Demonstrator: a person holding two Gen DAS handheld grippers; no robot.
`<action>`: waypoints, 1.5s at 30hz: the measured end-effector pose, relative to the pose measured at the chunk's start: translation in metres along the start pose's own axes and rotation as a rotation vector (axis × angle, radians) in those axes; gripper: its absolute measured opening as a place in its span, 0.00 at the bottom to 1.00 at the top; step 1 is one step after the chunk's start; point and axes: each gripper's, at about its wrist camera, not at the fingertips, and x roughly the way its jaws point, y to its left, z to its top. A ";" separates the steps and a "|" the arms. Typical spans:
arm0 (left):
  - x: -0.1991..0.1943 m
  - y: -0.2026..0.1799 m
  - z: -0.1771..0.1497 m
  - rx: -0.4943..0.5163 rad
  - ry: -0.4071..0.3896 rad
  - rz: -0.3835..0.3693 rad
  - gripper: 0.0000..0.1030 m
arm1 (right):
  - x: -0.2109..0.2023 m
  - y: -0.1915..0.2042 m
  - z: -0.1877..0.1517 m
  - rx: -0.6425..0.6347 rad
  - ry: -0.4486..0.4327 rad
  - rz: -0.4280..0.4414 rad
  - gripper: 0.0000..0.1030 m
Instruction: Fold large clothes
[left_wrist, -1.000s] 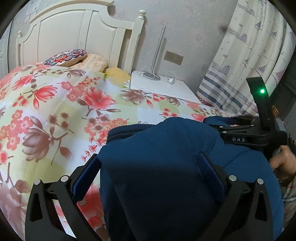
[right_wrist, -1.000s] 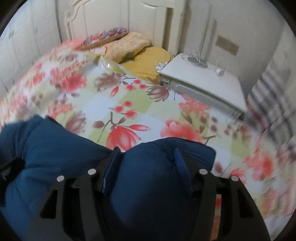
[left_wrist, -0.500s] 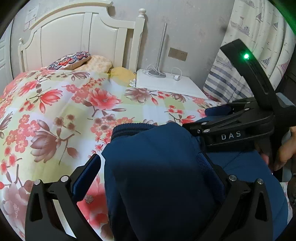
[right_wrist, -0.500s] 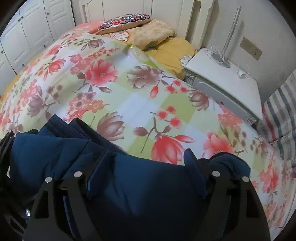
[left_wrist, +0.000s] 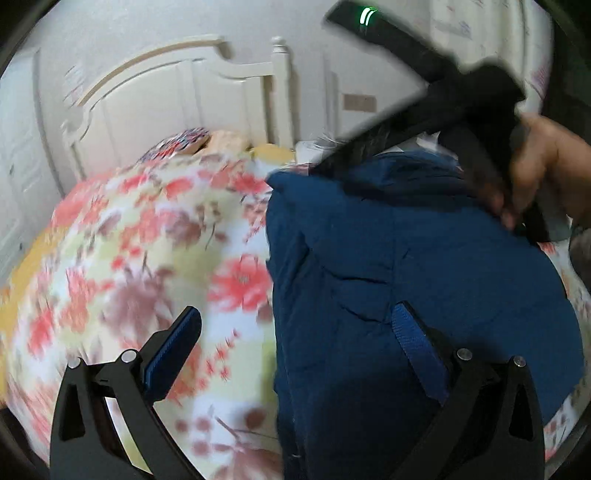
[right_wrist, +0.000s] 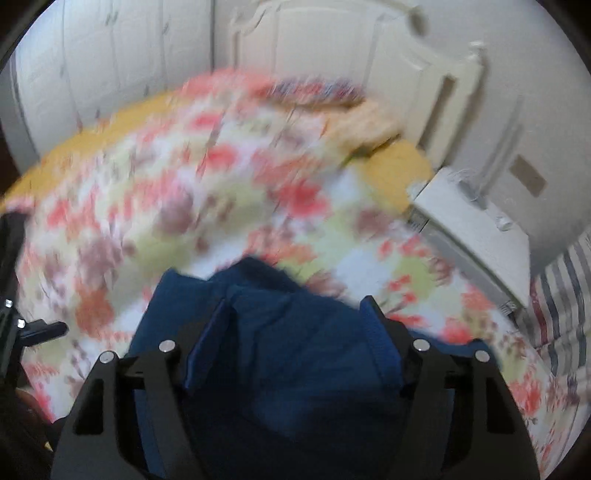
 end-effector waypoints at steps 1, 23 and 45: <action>0.000 0.003 -0.001 -0.022 0.001 -0.003 0.96 | 0.013 0.008 -0.001 -0.025 0.033 -0.039 0.69; 0.021 0.015 -0.019 -0.092 0.006 -0.063 0.96 | -0.102 0.002 -0.111 0.140 -0.170 -0.080 0.95; 0.070 0.075 -0.014 -0.435 0.369 -0.641 0.96 | -0.087 -0.082 -0.266 0.779 -0.111 0.466 0.98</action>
